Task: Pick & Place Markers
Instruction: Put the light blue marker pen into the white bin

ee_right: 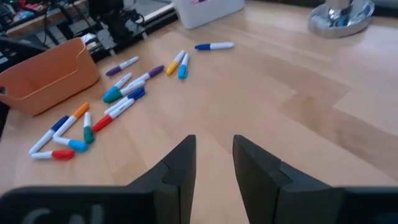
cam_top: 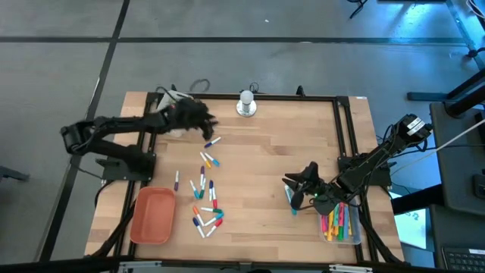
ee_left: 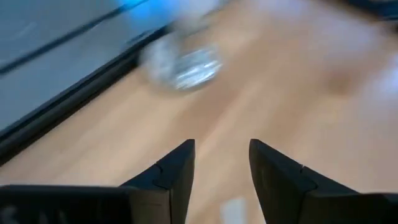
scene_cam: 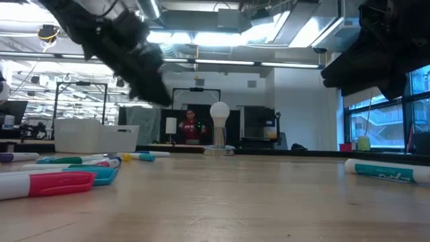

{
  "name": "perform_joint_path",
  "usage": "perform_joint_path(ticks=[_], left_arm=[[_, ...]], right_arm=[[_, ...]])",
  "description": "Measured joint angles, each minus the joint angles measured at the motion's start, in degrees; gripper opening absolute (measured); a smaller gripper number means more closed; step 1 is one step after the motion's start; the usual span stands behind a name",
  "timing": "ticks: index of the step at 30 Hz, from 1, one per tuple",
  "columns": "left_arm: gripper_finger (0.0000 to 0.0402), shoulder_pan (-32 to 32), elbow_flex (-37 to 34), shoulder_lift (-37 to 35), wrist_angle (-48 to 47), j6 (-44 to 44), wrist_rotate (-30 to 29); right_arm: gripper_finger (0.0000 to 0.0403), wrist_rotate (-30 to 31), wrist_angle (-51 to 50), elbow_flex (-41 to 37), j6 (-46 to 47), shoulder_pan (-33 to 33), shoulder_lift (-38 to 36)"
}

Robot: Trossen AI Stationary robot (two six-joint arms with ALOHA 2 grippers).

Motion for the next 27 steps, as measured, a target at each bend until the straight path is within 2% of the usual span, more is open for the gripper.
perform_joint_path(ticks=[6, 10, 16, 23, 27], left_arm=[[0.0158, -16.45, 0.29, 7.56, 17.06, 3.22, -0.45], [0.0164, -23.29, 5.92, 17.13, 19.31, 8.25, 1.99], [0.0167, -28.65, 19.6, 33.23, 19.21, 17.85, 5.76], [0.0167, -31.93, 36.89, 48.49, 19.26, 27.37, 7.2], [0.0167, -32.74, 45.35, 55.13, 18.53, 28.06, 15.07]], right_arm=[[0.0106, 5.05, 0.08, -0.01, -0.76, 0.0, 0.0], [0.0106, 10.15, 0.25, 0.0, -2.51, -0.3, -1.96], [0.0106, 10.61, 1.02, 0.01, -8.32, -1.14, -7.3], [0.0106, 8.94, 0.9, 0.01, -9.52, -1.09, -7.62], [0.0107, 8.02, 0.92, 0.01, -9.86, -0.98, -7.61]])
